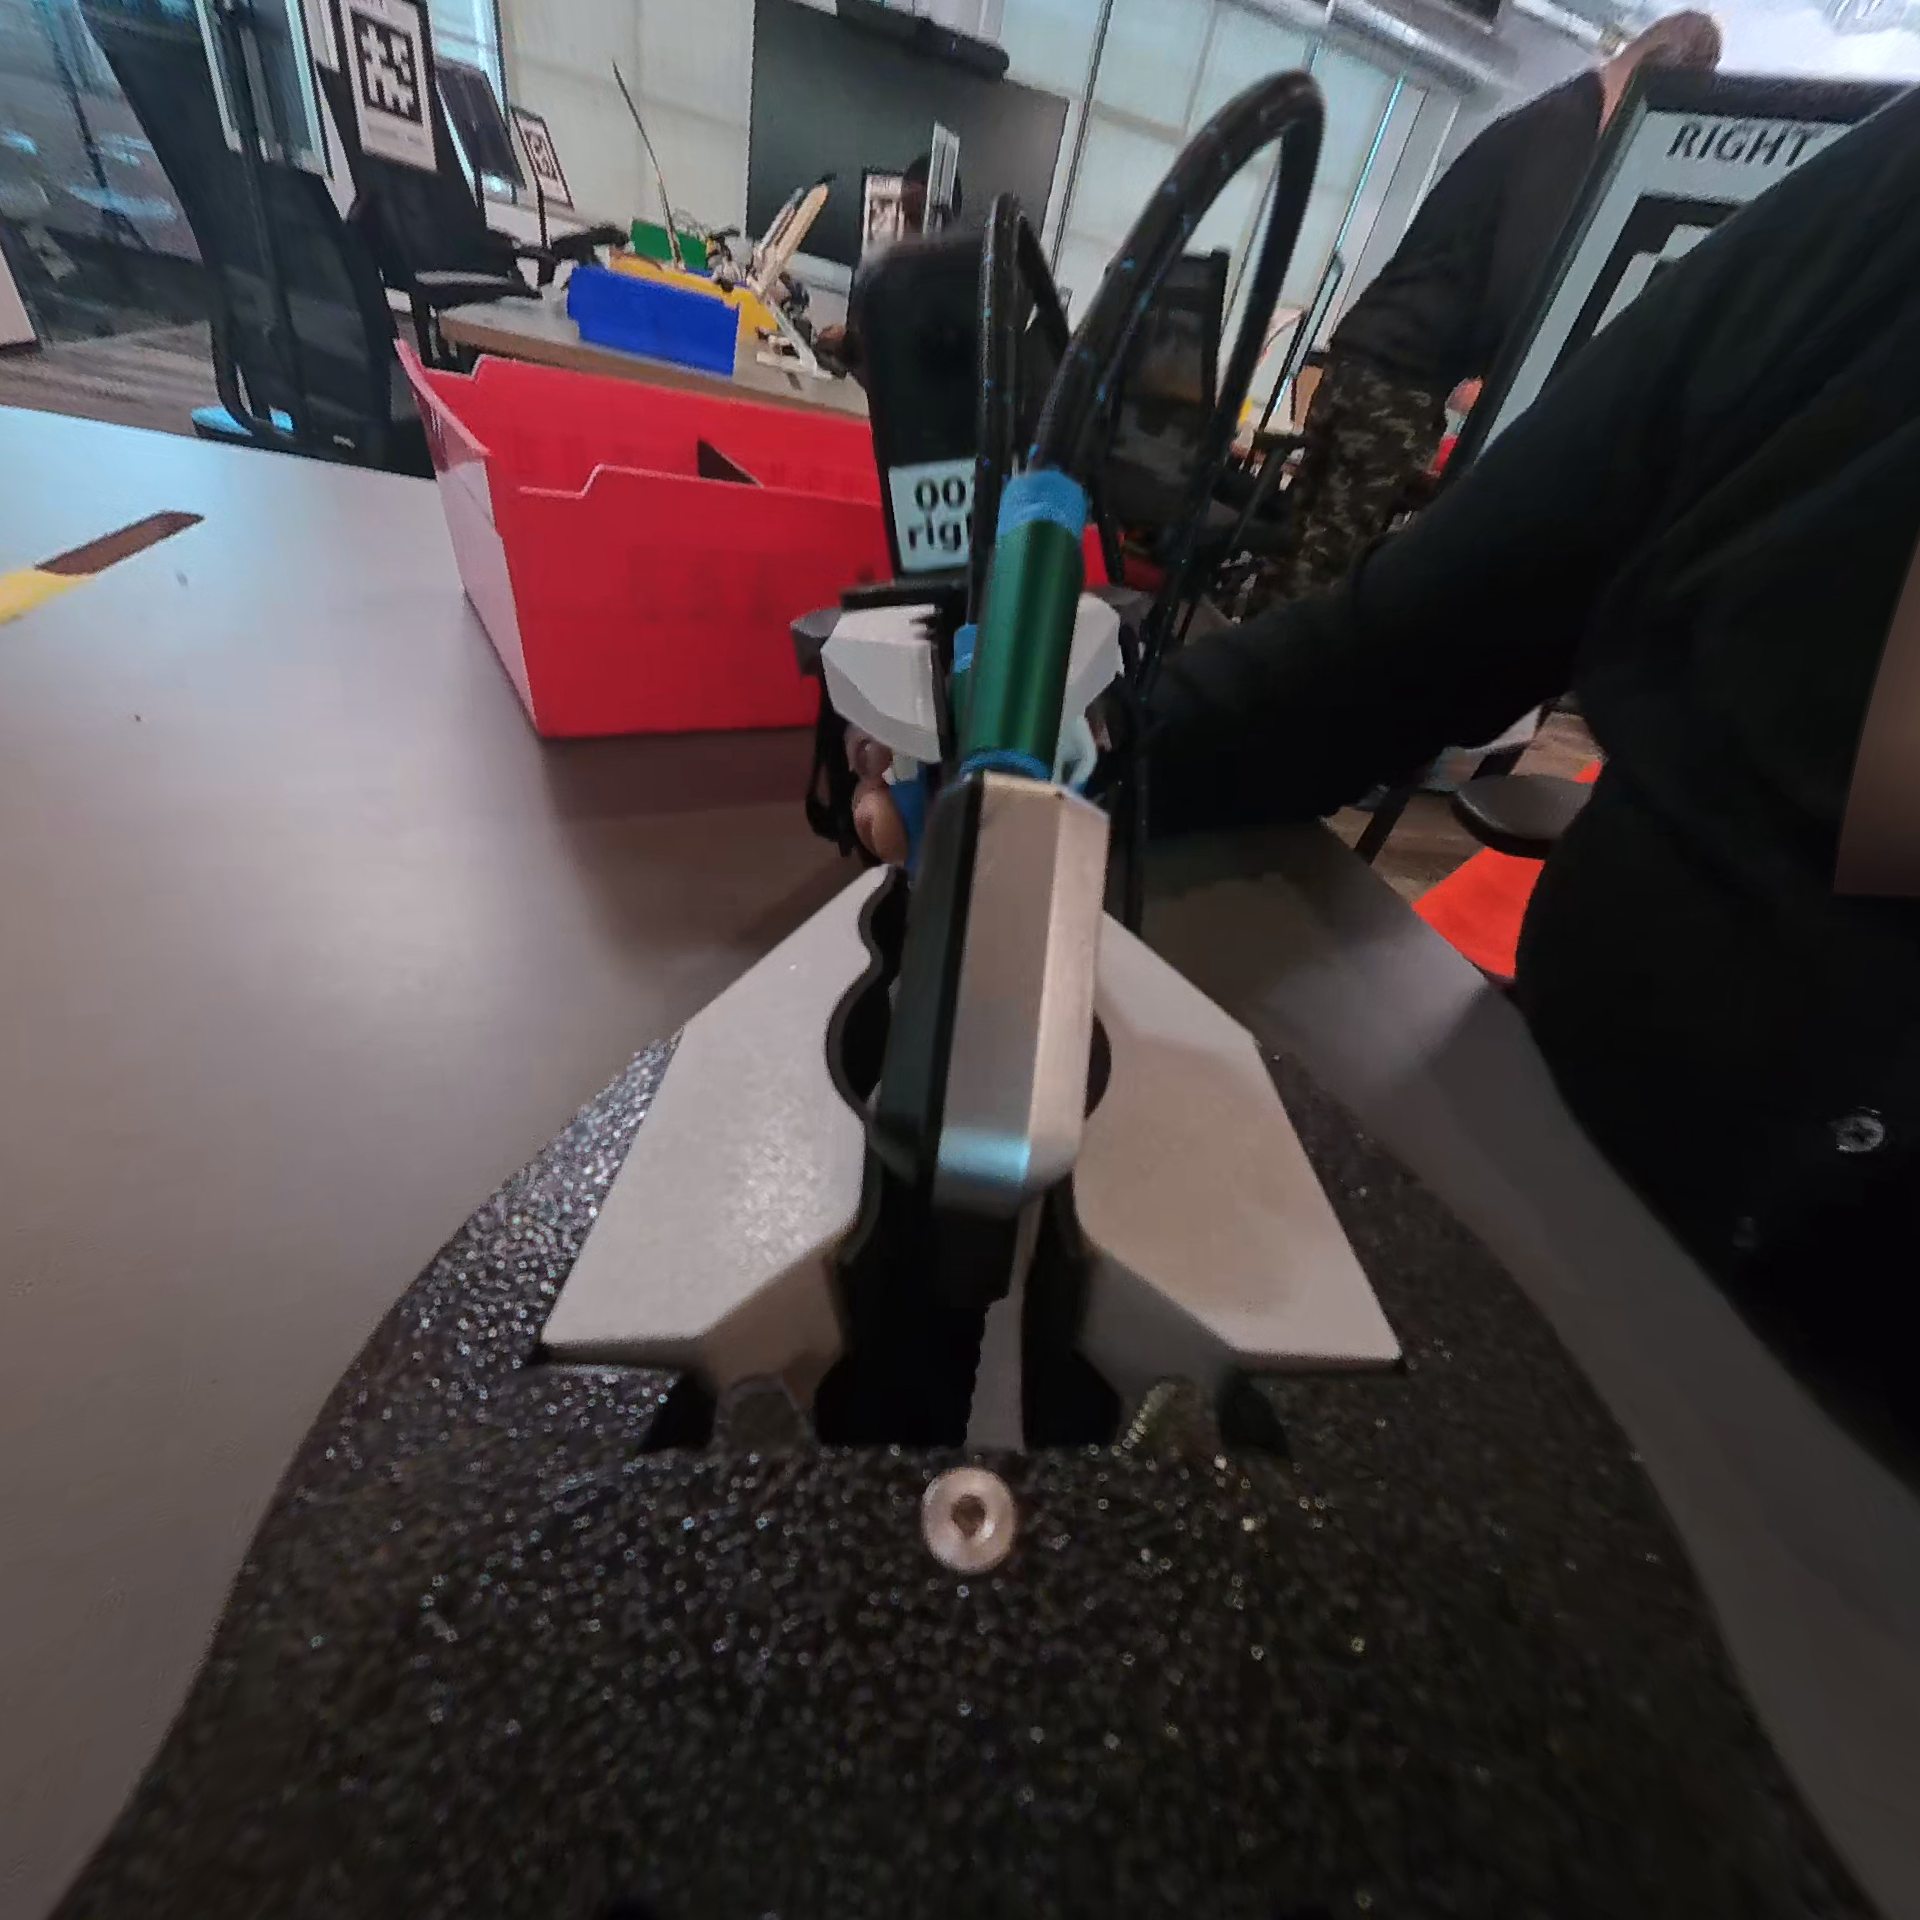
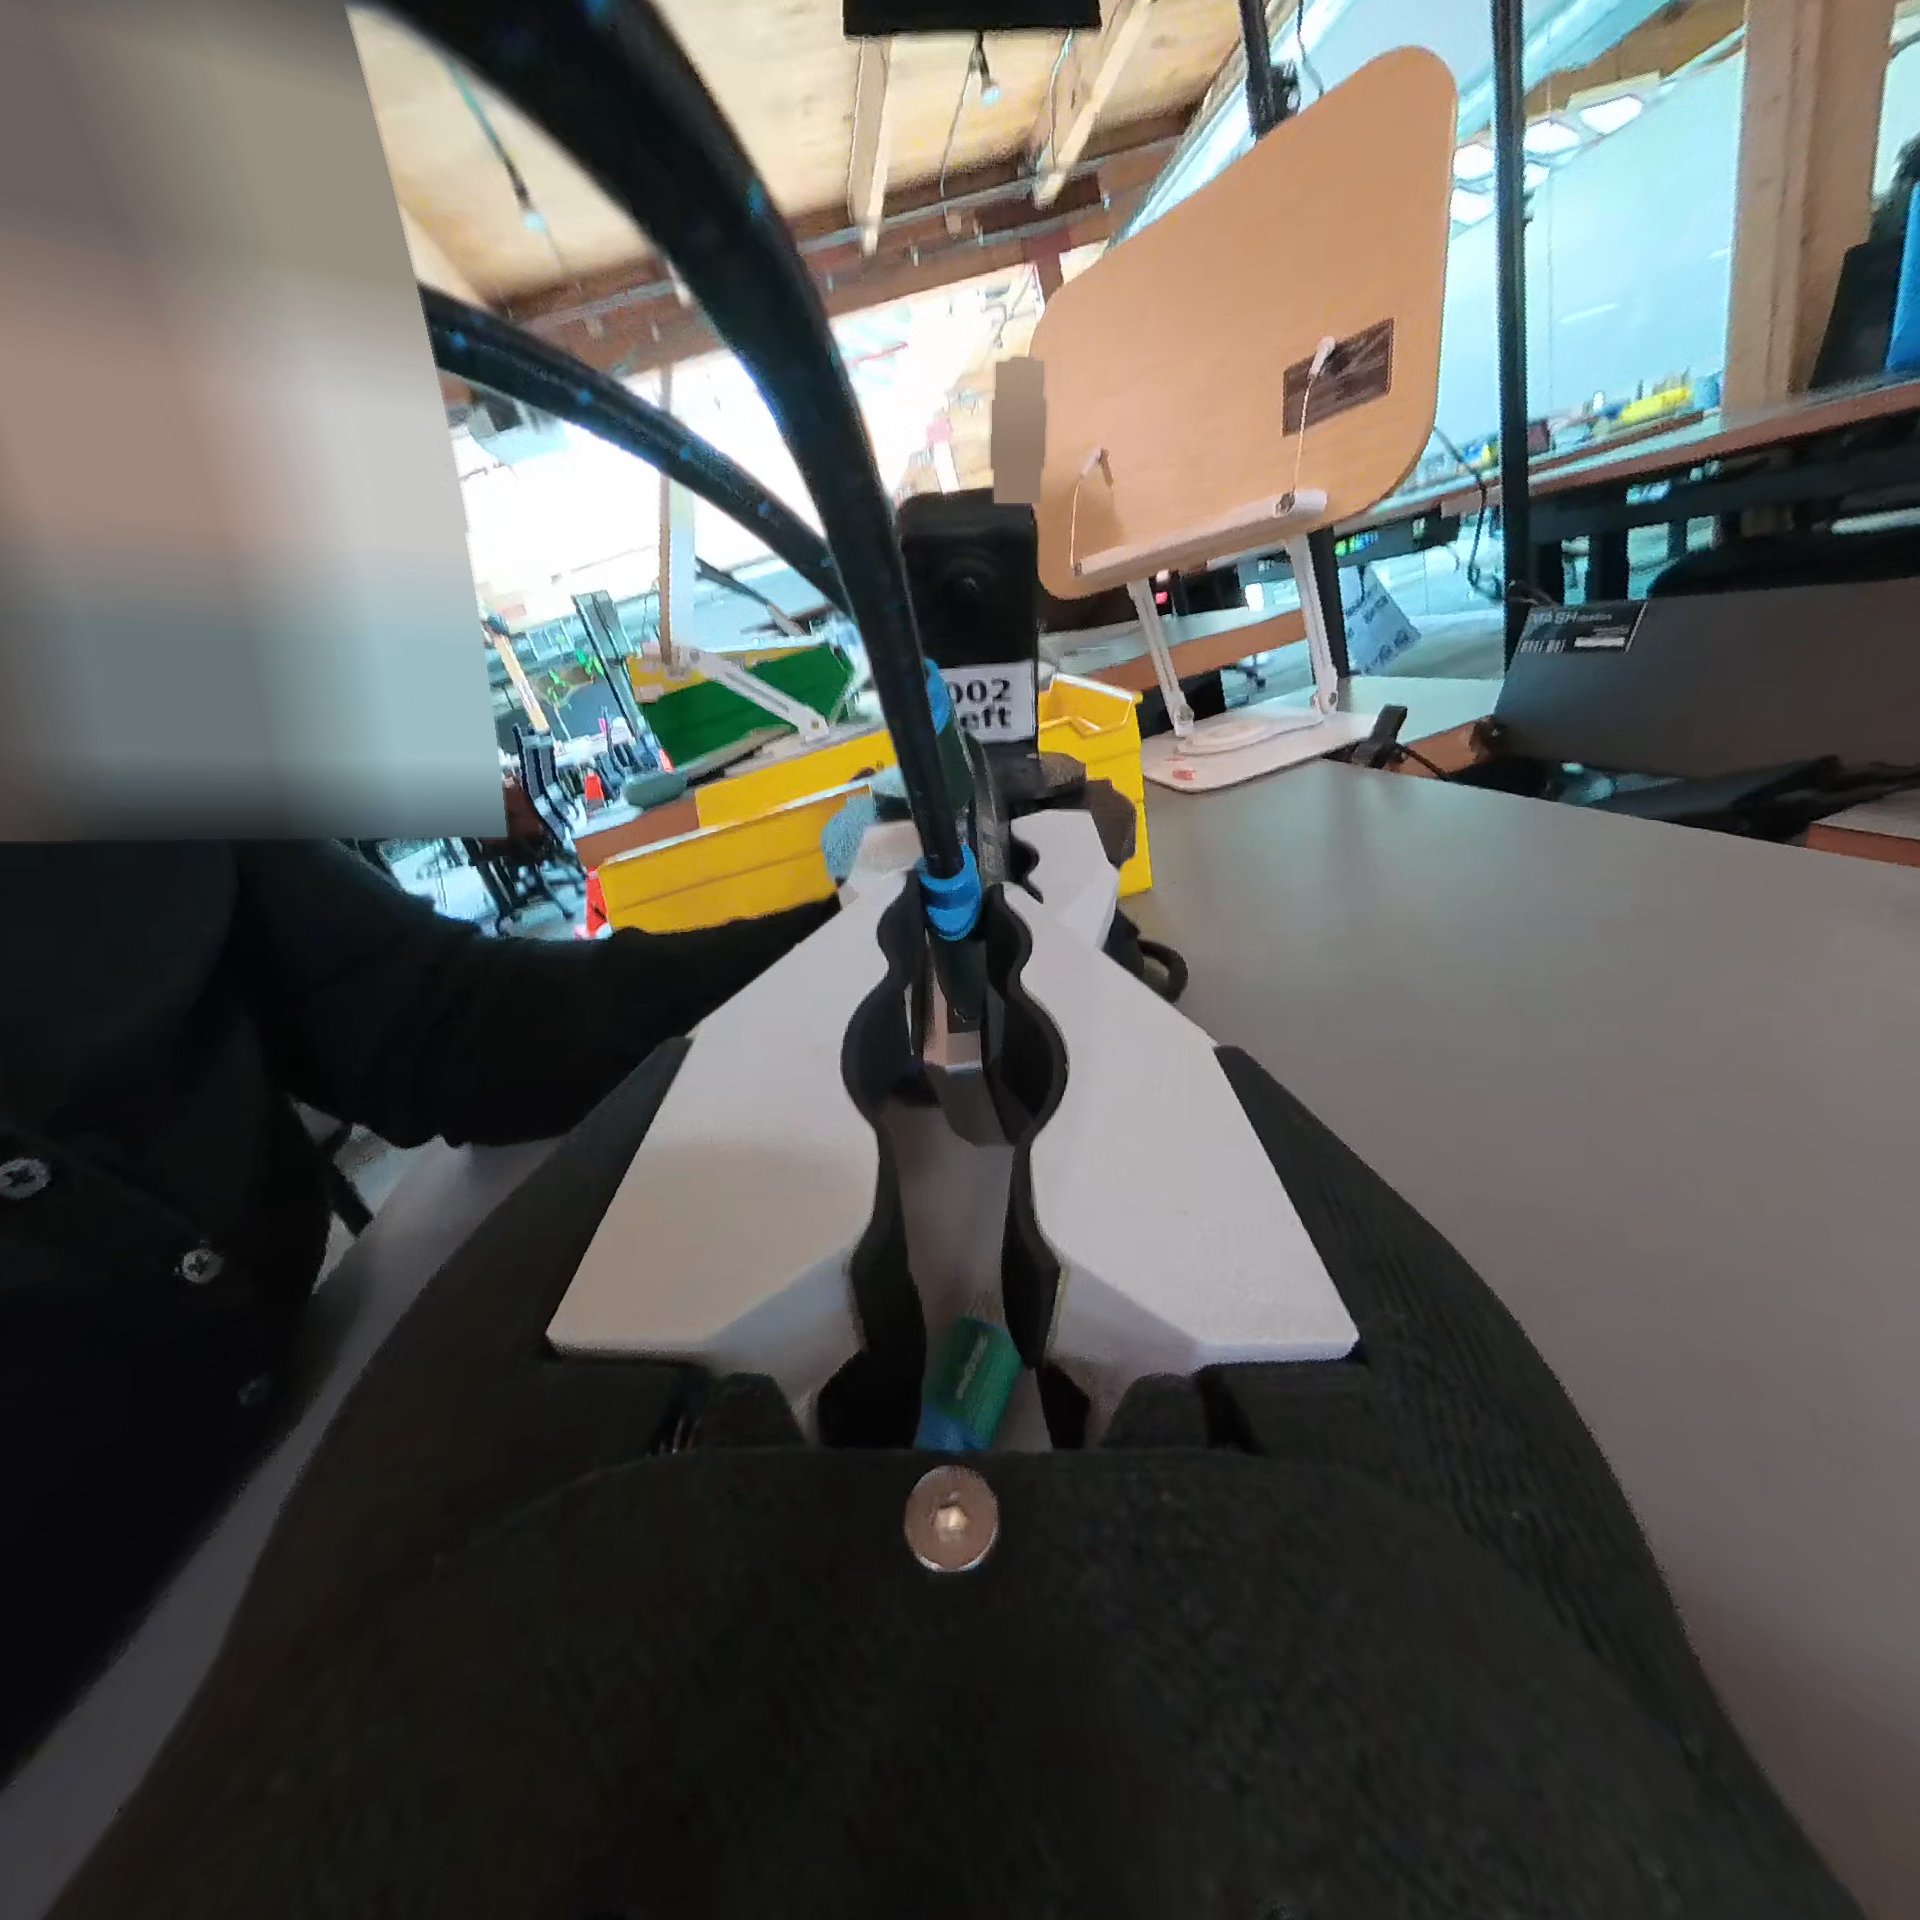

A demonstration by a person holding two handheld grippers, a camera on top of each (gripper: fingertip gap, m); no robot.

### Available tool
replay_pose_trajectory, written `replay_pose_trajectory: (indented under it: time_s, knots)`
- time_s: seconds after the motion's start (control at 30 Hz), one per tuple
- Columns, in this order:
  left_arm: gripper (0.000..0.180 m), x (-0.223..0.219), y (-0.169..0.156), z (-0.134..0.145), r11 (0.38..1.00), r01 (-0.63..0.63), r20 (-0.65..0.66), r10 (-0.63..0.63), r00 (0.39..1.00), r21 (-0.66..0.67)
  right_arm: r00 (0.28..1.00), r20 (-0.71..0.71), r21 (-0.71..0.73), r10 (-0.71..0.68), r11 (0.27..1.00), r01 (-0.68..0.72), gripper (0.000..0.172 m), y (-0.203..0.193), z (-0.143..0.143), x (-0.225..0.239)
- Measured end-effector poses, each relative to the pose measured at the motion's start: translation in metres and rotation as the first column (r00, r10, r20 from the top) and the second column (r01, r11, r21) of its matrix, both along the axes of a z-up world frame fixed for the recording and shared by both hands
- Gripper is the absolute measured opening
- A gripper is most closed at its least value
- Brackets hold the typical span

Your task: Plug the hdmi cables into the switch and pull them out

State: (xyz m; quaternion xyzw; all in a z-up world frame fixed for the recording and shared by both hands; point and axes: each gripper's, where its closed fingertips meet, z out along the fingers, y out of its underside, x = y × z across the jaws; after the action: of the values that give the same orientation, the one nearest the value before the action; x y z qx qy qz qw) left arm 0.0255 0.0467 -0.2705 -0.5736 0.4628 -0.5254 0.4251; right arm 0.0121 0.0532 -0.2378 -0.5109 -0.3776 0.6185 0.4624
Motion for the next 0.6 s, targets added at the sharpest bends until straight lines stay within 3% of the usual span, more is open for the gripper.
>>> replay_pose_trajectory:
  time_s: [0.13, 0.6]
  knots:
    - [0.022, 0.002, 0.001, 0.013, 1.000, 0.005, 0.099, -0.002, 0.995, -0.026, 0.995, -0.094, -0.021, -0.029, 0.999, 0.027, 0.009, 0.002, 0.013, -0.001]
    - [0.022, 0.000, 0.000, 0.016, 1.000, 0.013, 0.121, -0.010, 0.993, -0.021, 0.996, -0.086, -0.007, -0.038, 0.999, 0.037, 0.009, 0.000, 0.011, -0.002]
